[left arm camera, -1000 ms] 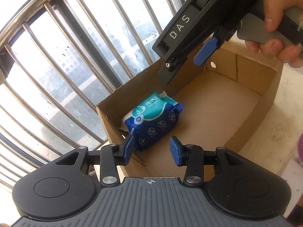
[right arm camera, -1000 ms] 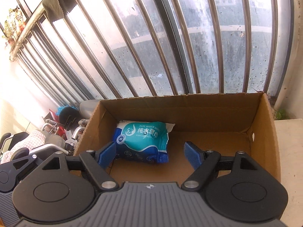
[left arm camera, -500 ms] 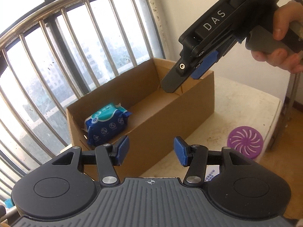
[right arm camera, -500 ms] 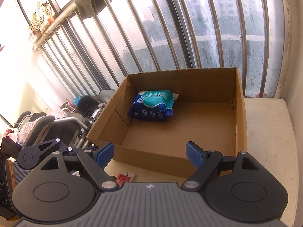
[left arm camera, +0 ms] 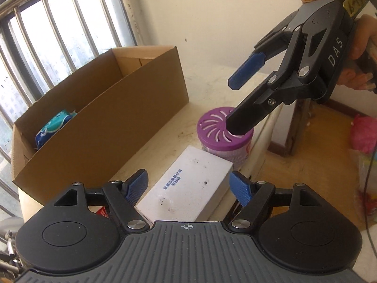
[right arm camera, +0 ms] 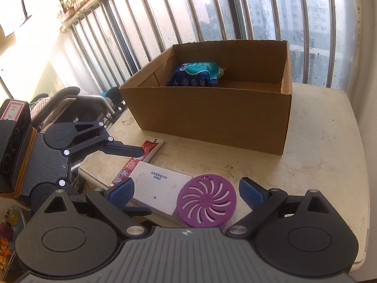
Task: Organize objects
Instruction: 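Move the left gripper to the white rectangular box and close on it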
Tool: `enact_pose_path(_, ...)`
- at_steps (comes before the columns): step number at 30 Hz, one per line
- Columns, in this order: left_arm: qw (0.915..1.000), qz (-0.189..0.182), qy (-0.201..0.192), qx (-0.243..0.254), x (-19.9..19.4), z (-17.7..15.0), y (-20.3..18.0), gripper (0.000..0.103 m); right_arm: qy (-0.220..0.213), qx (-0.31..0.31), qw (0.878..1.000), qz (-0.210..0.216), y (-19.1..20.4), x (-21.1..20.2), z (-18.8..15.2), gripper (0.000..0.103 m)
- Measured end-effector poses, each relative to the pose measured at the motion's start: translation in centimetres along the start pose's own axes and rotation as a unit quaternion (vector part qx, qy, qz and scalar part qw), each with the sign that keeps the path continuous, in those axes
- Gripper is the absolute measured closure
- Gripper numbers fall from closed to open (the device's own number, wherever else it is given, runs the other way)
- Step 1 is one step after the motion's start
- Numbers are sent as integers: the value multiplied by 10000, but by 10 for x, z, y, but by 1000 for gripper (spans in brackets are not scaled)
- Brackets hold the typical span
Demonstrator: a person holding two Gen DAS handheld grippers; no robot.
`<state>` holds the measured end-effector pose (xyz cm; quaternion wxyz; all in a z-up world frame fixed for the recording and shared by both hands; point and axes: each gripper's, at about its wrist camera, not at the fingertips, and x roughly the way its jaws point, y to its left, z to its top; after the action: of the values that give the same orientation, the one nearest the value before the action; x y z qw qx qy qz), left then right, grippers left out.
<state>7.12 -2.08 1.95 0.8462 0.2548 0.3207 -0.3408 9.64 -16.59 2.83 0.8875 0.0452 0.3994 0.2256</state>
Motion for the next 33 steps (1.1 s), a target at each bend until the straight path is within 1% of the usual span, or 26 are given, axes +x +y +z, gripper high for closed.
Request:
enact_pose_path(1, 9999, -18, 81, 94, 5, -1, -2, 26, -41, -61, 9999, -132, 1, 3, -8, 1)
enact_pose_path(2, 9998, 40, 115, 167, 8, -2, -3, 26, -35, -116, 9998, -187, 1, 4, -12, 1)
enact_pose_path(3, 9996, 75, 125, 225, 10, -2, -4, 26, 3, -200, 9995, -236, 1, 8, -16, 1)
enact_pose_path(5, 9992, 28, 178, 363, 17, -4, -4, 26, 38, -313, 9990, -312, 0, 14, -24, 1)
enact_pose_path(7, 9988, 99, 177, 454, 24, -7, 0, 24, 69, -369, 9985, -409, -1, 21, -28, 1)
enact_pose_path(9, 9988, 6, 228, 442, 28, -7, 5, 23, 26, -396, 9981, -464, -1, 26, -31, 3)
enact_pose_path(12, 9988, -181, 263, 376, 31, -7, 12, 22, 20, -432, 9980, -470, -4, 32, -33, 11)
enact_pose_path(13, 9987, -233, 266, 378, 31, -6, 15, 23, 15, -376, 9982, -464, -7, 34, -34, 17)
enact_pose_path(14, 9983, -287, 284, 413, 32, -6, 16, 24, -30, -256, 9990, -354, -11, 33, -34, 25)
enact_pose_path(15, 9980, -340, 298, 436, 32, -5, 18, 25, -30, -155, 9996, -239, -14, 33, -33, 30)
enact_pose_path(16, 9977, -383, 311, 469, 32, -4, 18, 26, -37, -88, 9997, -212, -15, 32, -33, 30)
enact_pose_path(20, 9962, -567, 289, 591, 36, 0, 20, 32, -175, -491, 9973, -515, -12, 35, -37, 32)
enact_pose_path(22, 9955, -610, 291, 670, 38, 3, 21, 35, -193, -614, 9964, -554, -10, 38, -35, 32)
enact_pose_path(25, 9919, -809, 426, 882, 43, 10, 23, 37, -193, -659, 9961, -550, -14, 42, -29, 33)
enact_pose_path(27, 9899, -887, 475, 994, 44, 14, 24, 38, -204, -638, 9955, -666, -19, 45, -24, 33)
enact_pose_path(29, 9874, -976, 546, 1118, 46, 18, 26, 39, -232, -586, 9958, -664, -27, 48, -18, 33)
enact_pose_path(31, 9832, -1106, 636, 1308, 51, 23, 27, 40, -279, -472, 9965, -633, -37, 50, -13, 33)
enact_pose_path(33, 9805, -1185, 732, 1388, 55, 30, 30, 40, -298, -416, 9966, -646, -45, 52, -8, 33)
